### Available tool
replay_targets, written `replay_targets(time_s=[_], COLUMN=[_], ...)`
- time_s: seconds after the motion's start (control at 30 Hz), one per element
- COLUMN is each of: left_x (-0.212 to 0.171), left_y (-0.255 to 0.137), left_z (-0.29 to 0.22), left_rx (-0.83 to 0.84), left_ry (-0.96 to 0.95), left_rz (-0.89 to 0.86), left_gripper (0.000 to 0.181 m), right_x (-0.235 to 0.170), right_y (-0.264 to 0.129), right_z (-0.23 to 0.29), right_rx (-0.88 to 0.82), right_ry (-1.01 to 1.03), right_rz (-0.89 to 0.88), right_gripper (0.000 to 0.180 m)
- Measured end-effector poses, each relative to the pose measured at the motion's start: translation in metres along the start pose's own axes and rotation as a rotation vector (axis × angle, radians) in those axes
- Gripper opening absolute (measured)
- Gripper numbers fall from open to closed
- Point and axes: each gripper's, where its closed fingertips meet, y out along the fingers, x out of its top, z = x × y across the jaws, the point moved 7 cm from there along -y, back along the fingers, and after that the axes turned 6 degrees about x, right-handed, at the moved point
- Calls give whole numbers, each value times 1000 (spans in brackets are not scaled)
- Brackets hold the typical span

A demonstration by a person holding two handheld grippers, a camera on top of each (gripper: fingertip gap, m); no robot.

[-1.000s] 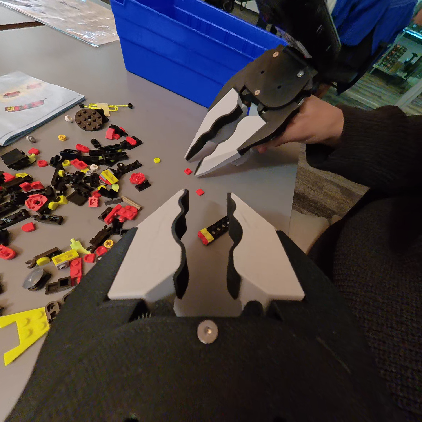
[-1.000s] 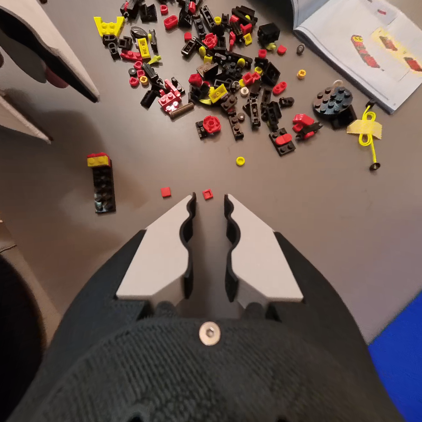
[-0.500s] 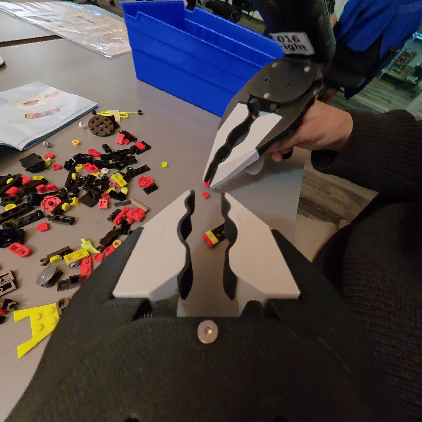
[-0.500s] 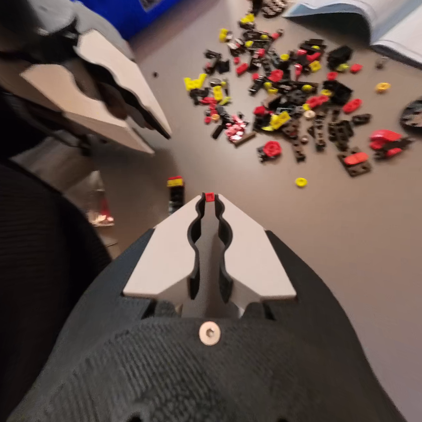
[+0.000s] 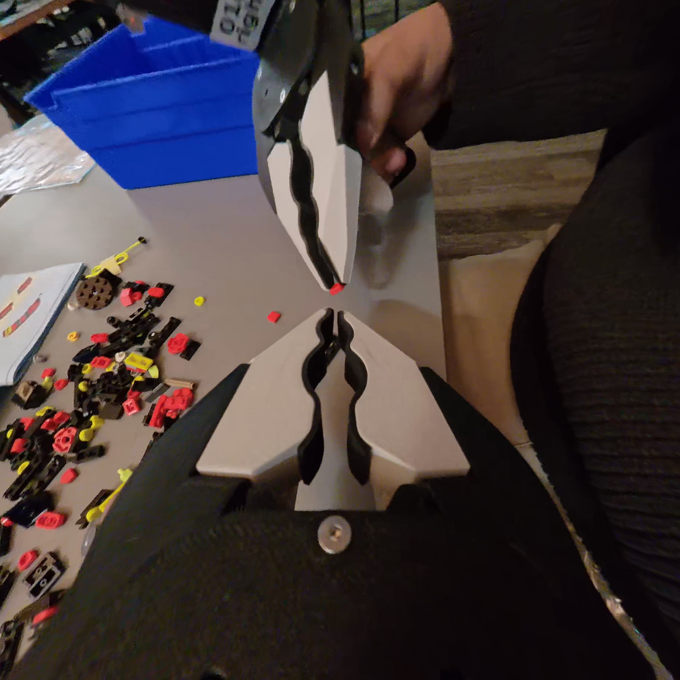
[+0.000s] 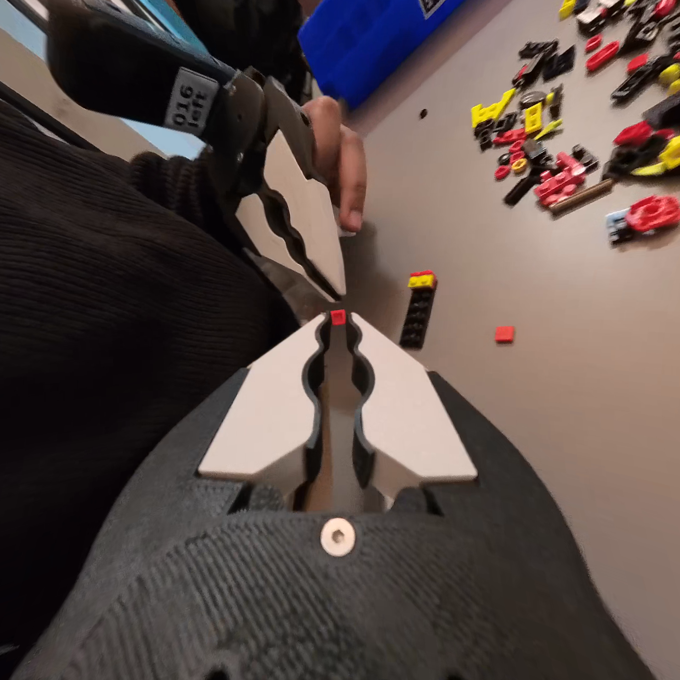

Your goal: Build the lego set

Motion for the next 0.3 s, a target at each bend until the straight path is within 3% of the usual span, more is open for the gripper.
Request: replay_targets(time_s=[0.13,0.3], left_x=[11,17], left_y=[-6,-8], left_z=[-2,-1], left_rx=[-35,-13], left_ry=[-35,-48], left_rz=[-88,-133], left_gripper=[2,3], right_x=[3,2], right_y=[-4,-1], right_z=[6,7], right_rx=[152,180], right_ry=[91,111], right_rz=[-79,-75], right_gripper=[6,6])
